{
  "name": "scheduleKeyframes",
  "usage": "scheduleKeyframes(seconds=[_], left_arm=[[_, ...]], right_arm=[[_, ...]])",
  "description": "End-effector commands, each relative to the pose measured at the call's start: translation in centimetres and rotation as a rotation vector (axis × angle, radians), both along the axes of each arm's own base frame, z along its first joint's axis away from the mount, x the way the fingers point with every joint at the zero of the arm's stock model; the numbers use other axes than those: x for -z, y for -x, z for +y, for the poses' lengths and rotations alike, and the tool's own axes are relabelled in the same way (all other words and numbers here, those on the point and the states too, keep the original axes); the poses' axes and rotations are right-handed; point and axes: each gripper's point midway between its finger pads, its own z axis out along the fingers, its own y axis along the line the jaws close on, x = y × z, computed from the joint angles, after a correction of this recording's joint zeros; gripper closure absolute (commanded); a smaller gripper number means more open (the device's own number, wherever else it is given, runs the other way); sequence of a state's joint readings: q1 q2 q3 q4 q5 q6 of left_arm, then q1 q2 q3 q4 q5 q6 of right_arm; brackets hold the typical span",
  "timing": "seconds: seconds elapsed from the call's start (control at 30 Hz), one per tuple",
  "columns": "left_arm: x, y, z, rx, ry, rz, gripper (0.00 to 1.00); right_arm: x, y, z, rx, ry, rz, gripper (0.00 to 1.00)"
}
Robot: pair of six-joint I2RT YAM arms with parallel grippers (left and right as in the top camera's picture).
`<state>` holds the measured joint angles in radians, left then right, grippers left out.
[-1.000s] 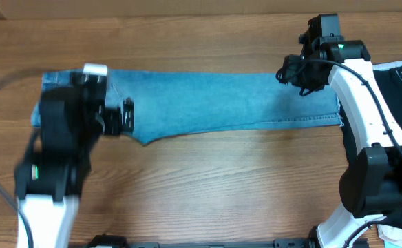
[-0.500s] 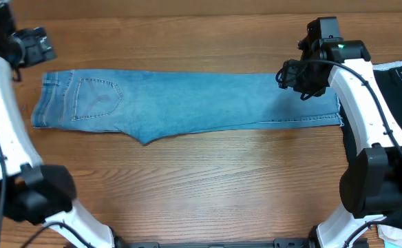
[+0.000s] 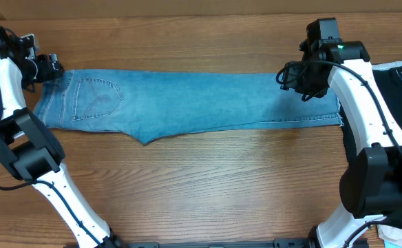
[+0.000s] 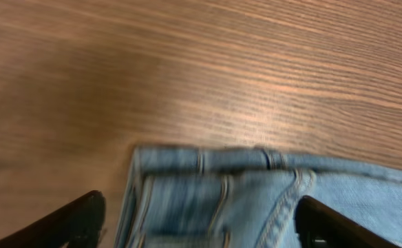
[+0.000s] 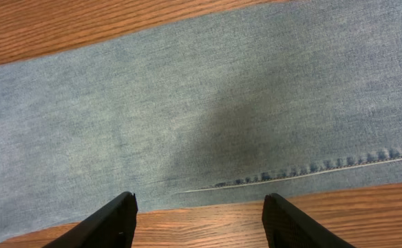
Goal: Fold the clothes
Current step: 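Grasp the jeans waistband with the left gripper and the hems with the right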
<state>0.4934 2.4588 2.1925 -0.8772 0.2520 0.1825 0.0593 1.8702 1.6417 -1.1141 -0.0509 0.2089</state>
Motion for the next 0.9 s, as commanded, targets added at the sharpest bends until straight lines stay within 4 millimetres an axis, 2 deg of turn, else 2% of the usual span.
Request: scheduleKeyframes(seconds=[0.0,0.07,0.1,0.17,0.2,0.27,0.3,0.33,0.37,0.43,0.5,0.57,0.67,0.73,0.8,0.87], left_arm=[[0.7,-1.2,-0.7,0.092,0.024,-0.052,0.25],[0.7,-1.5,-1.0,0.110,0.037,-0.074,0.27],[0.6,-1.6,-1.0,0.109,0.036,-0.076,0.32],[0.8,-1.2,-1.1,0.108,0.045,-0.060,0.52],[0.9,-1.1,-1.2,0.107,0.049,-0.054,0.56],[1.1,-0.8,-1.3,0.106,0.058,-0.038,0.51],[1.1,-0.6,-1.4,0.106,0.062,-0.031,0.53],[1.2,-0.4,-1.6,0.106,0.068,-0.023,0.60],[1.3,-0.2,-1.7,0.102,0.076,-0.012,0.76],[1.3,0.3,-1.9,0.069,0.105,0.009,0.87],[0.7,0.3,-2.4,0.060,0.135,0.004,0.89],[0.0,-0.2,-3.3,0.086,0.188,-0.032,0.85],[-0.4,-0.4,-4.1,0.106,0.228,-0.054,0.80],[-0.3,-0.1,-4.2,0.104,0.235,-0.041,0.77],[-0.2,0.0,-4.3,0.103,0.239,-0.035,0.76],[-0.2,0.0,-4.2,0.101,0.235,-0.032,0.76]], right_arm=[[-1.0,0.0,-0.3,0.005,0.008,-0.030,0.37],[-1.0,-0.1,-0.3,0.005,0.007,-0.033,0.37],[-1.0,-0.1,-0.3,0.005,0.007,-0.035,0.37],[-1.0,-0.1,-0.3,0.005,0.008,-0.036,0.37],[-1.0,-0.1,-0.3,0.005,0.008,-0.036,0.37],[-1.0,-0.2,-0.3,0.004,0.007,-0.037,0.37],[-1.1,-0.3,-0.3,0.004,0.007,-0.043,0.37],[-1.0,-0.6,-0.2,-0.006,0.009,-0.051,0.37],[-0.8,-1.2,-0.1,-0.072,0.026,-0.070,0.37],[-0.5,-2.1,-0.1,-0.218,0.074,-0.108,0.37],[0.2,-2.9,-0.1,-0.352,0.120,-0.127,0.37],[1.7,-3.6,-0.1,-0.453,0.153,-0.124,0.34],[5.4,-4.8,-0.9,-0.628,0.208,-0.102,0.32],[7.8,-6.1,-2.7,-0.688,0.242,-0.104,0.32],[8.0,-8.1,-5.6,-0.538,0.255,-0.157,0.30],[7.4,-9.5,-8.4,-0.252,0.184,-0.207,0.34]])
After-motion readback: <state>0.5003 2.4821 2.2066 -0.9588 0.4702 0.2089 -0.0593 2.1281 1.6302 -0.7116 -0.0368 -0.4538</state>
